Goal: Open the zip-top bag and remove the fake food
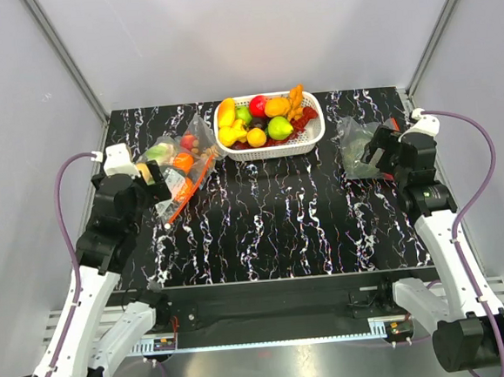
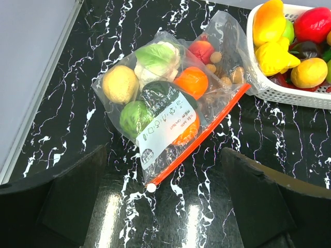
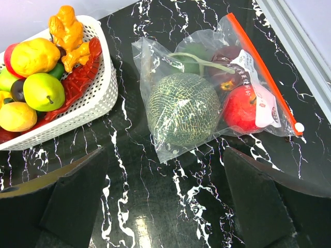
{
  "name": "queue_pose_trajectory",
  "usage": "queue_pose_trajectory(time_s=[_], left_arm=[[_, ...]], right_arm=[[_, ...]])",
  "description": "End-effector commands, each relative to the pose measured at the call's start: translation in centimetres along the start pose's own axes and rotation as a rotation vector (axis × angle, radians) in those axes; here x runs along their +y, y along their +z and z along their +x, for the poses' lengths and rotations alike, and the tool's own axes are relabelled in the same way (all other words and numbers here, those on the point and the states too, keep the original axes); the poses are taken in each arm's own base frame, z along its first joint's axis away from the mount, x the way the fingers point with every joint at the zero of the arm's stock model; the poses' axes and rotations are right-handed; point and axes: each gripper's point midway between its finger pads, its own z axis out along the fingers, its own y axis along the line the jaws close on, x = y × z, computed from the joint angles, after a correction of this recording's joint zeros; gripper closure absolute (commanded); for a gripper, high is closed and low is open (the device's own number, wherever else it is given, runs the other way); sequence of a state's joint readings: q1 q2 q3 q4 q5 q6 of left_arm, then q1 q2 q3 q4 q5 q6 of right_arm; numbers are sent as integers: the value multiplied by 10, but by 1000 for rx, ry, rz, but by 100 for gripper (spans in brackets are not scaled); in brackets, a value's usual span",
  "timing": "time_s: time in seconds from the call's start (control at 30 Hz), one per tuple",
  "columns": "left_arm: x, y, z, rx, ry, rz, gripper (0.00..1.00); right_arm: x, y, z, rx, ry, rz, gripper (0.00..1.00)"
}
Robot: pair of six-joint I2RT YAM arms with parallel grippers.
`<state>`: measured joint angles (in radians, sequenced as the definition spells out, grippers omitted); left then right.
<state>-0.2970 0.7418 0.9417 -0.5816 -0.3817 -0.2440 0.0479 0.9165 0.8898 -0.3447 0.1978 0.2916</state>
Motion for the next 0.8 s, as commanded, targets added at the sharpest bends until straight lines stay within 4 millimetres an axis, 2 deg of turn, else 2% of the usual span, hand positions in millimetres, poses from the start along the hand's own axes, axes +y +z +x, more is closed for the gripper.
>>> queue_pose_trajectory(time_s=[0.0, 0.17, 0.27, 0.37, 0.4, 0.43, 0.47, 0.5, 0.53, 0.57, 0.6, 0.67, 0.7, 0.77], left_arm=[[-1, 2, -14, -35, -1, -2, 1], [18, 8, -13, -10, -15, -139, 1], [12, 12, -18, -22, -68, -135, 1], [-15, 22, -29, -42, -96, -47, 1], [-20, 31, -27, -36, -71, -67, 1], [-40, 33, -26, -36, -32, -32, 1], [-52, 34, -37, -71, 5, -23, 1], [-61, 48, -31, -53, 64, -63, 1], [-81, 51, -32, -57, 97, -25, 1], [-94, 56, -43, -82, 117, 2, 1], [-115, 69, -32, -53, 161, 64, 1], [-148, 78, -40, -104, 223, 177, 1], [-159, 90, -31, -91, 264, 197, 1], [-174, 103, -28, -98, 366, 241, 1]], right_arm=[[6, -4, -18, -44, 3, -12, 0], [10, -1, -13, -19, 0, -36, 0], [17, 3, -6, 13, 2, -71, 0], [24, 6, 0, 37, 8, -106, 0], [25, 7, 0, 41, 5, -115, 0], [27, 8, 3, 49, 3, -122, 0], [29, 8, 4, 56, 2, -134, 0], [30, 8, 4, 57, 1, -138, 0], [30, 9, 6, 63, -3, -143, 0], [30, 10, 8, 70, -3, -144, 0], [30, 9, 8, 69, -3, -145, 0], [30, 9, 11, 77, -5, -149, 0], [30, 9, 11, 76, -5, -150, 0], [30, 8, 11, 77, -6, -149, 0]])
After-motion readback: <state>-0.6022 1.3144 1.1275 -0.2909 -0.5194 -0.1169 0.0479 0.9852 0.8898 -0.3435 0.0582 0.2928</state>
